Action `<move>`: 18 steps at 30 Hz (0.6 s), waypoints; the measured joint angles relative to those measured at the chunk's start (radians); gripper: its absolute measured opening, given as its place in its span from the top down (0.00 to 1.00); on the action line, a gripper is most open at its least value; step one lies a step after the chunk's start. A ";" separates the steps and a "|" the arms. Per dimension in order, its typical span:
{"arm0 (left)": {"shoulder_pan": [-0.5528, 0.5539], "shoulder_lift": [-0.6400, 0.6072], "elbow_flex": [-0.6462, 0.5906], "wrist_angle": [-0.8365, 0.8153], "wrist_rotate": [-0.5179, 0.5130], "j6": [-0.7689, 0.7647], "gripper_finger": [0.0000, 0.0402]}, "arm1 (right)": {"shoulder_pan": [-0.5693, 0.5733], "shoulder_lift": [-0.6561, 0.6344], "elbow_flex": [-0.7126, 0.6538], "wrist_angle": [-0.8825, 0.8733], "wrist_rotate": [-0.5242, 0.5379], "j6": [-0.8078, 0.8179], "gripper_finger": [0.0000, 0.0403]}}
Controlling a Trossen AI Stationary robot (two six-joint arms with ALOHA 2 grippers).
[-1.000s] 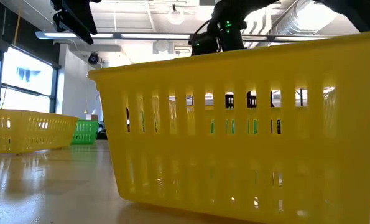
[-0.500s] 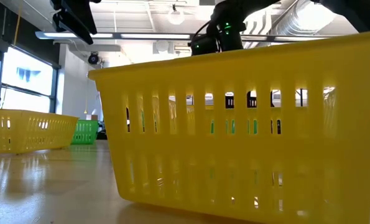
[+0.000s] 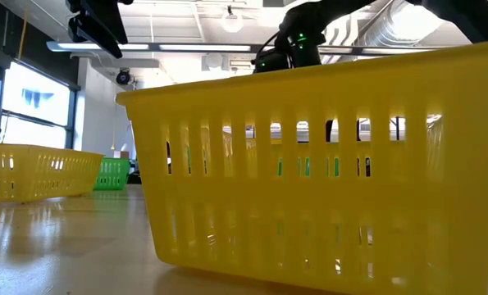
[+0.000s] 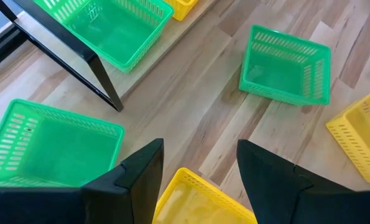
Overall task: Stack baskets on shelf by color
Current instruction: Put the middle right black bin on the shelf, then stack the right green bin on top of the green bin on the shelf
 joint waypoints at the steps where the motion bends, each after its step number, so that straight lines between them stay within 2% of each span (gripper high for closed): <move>1: 0.000 0.000 0.000 0.000 0.000 -0.004 0.51 | 0.000 0.000 0.000 -0.008 0.000 0.002 0.77; 5: 0.000 0.000 0.000 0.000 -0.001 -0.015 0.51 | 0.001 0.000 0.000 -0.051 -0.010 0.061 0.76; 10: 0.000 0.000 0.000 0.000 -0.021 -0.015 0.51 | 0.001 0.000 0.000 -0.060 -0.078 0.113 0.76; 18: 0.000 0.000 0.000 0.000 -0.045 -0.014 0.51 | 0.001 0.000 0.074 -0.069 -0.076 0.170 0.76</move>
